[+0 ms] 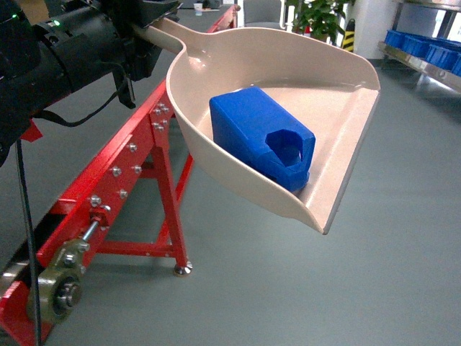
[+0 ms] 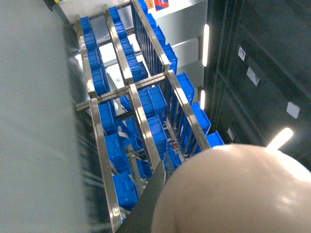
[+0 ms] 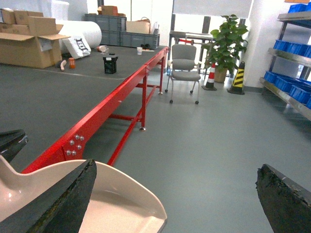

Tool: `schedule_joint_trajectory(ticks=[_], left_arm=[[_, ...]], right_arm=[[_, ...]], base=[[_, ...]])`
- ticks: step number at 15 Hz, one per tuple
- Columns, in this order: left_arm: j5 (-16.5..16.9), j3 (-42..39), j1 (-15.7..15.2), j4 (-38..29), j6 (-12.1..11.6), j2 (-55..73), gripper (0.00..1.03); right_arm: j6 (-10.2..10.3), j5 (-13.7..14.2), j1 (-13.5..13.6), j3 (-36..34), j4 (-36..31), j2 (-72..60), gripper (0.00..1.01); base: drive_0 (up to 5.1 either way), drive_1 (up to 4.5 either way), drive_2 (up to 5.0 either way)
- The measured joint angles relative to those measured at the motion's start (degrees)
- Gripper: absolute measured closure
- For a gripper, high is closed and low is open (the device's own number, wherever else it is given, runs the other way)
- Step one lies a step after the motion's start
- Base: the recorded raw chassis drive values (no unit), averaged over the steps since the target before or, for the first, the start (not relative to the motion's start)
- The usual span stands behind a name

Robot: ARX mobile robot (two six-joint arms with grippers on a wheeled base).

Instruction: Place part in tray to right shelf

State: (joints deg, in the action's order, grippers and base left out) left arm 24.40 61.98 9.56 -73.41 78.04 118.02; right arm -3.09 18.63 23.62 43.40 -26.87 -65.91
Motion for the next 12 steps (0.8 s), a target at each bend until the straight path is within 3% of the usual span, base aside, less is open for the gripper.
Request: schedule_joint_trajectory(ticks=[12], left_arm=[[0.02, 0.02, 0.09, 0.04, 0.0, 0.0, 0.91]], right_arm=[[-0.02, 0.02, 0.0, -0.02, 0.0, 0.0, 0.03]], base=[[4.9, -3.41, -1.3]])
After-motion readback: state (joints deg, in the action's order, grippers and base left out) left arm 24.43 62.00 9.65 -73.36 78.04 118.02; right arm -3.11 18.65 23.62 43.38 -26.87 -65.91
